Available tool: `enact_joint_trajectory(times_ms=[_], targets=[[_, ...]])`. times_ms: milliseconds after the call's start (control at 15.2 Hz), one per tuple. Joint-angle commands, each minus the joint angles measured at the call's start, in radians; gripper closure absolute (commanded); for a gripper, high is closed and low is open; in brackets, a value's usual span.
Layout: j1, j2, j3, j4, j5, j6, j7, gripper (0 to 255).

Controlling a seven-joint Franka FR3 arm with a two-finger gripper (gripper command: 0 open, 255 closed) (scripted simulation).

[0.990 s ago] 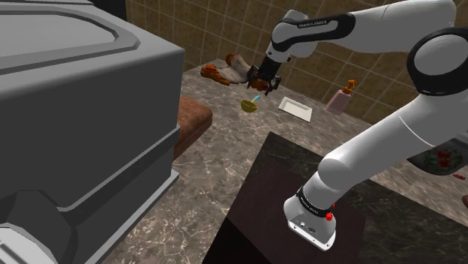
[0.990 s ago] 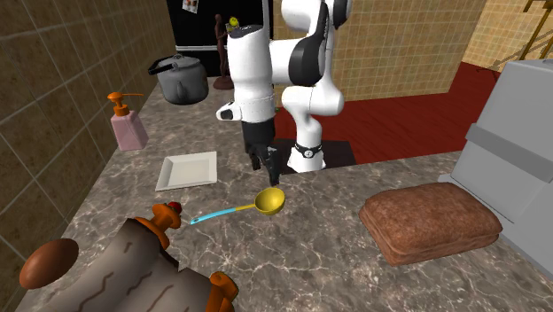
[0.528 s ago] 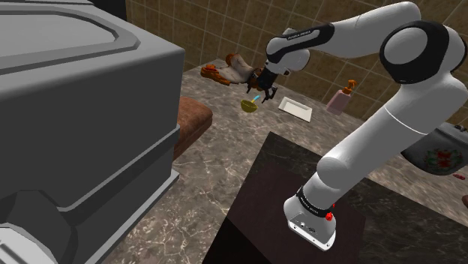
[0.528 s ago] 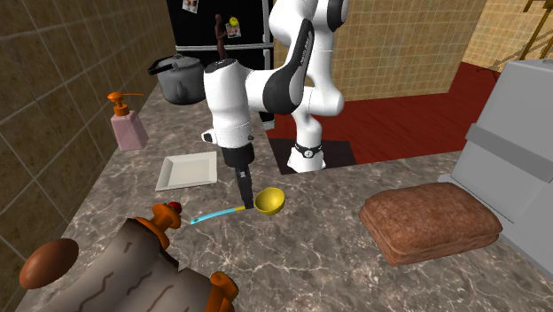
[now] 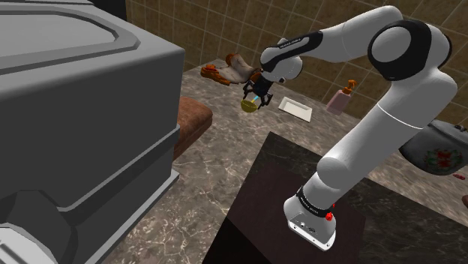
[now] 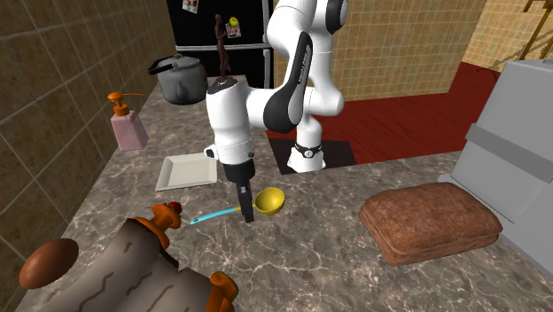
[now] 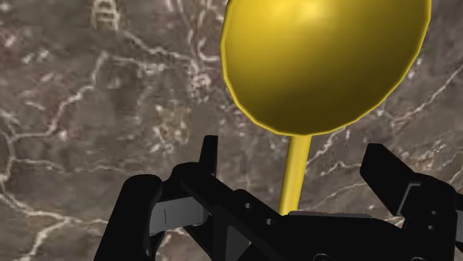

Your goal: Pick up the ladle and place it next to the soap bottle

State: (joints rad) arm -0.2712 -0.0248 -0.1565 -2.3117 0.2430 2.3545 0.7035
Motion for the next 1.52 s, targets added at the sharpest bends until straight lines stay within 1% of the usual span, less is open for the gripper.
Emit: enact_joint_trajectory(times_ms=[0, 330, 396, 990, 1452], targets=[[0.0, 0.001, 0.0, -0.003, 0.001, 0.004, -0.001, 0], [0.0, 0.001, 0.0, -0.003, 0.001, 0.004, -0.001, 0], [0.0, 0.001, 0.0, -0.003, 0.001, 0.004, -0.001, 255], [0.0, 0.001, 0.0, -0.003, 0.001, 0.004, -0.001, 255], [-0.003, -0.052, 0.0, 0.039, -0.029, -0.086, 0.032, 255]])
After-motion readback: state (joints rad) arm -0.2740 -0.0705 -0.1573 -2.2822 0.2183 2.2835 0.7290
